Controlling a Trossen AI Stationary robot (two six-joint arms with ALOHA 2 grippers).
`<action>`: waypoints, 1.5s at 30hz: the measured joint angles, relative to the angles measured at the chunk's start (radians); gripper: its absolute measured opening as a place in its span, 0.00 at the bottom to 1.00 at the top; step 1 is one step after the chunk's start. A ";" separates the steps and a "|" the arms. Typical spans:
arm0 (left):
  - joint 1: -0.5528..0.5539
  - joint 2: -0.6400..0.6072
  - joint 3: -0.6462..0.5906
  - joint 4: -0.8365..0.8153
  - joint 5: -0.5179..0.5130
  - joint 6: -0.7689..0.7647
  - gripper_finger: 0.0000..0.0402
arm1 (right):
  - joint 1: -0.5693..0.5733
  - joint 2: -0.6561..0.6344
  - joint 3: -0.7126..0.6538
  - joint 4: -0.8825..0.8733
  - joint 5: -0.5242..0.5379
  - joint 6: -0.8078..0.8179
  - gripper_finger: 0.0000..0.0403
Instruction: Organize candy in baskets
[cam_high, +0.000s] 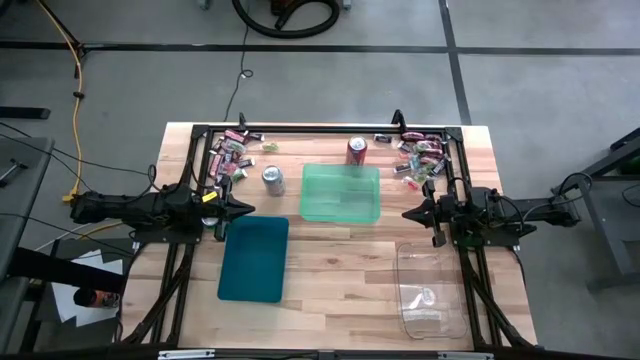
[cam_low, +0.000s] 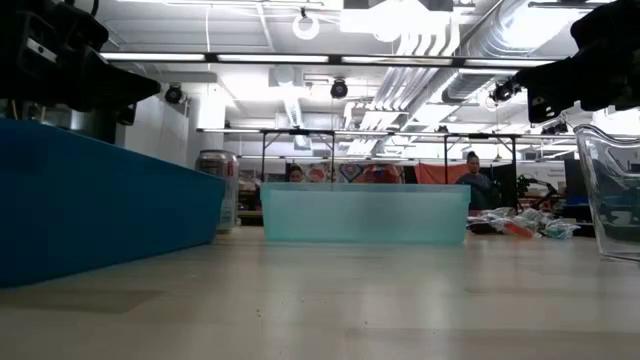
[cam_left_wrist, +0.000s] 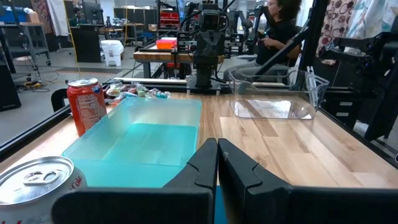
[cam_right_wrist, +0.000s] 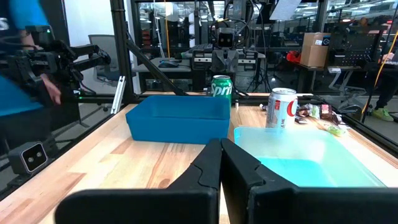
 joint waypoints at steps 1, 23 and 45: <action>0.000 0.000 0.000 0.000 0.000 0.000 0.00 | 0.000 0.000 0.000 0.000 0.000 0.000 0.00; 0.002 0.183 0.222 0.747 -0.467 -0.484 0.00 | 0.000 0.000 0.000 0.000 0.000 0.000 0.00; 0.840 1.122 1.193 -1.056 -0.257 -0.531 0.13 | 0.000 0.000 0.000 0.000 0.000 0.000 0.00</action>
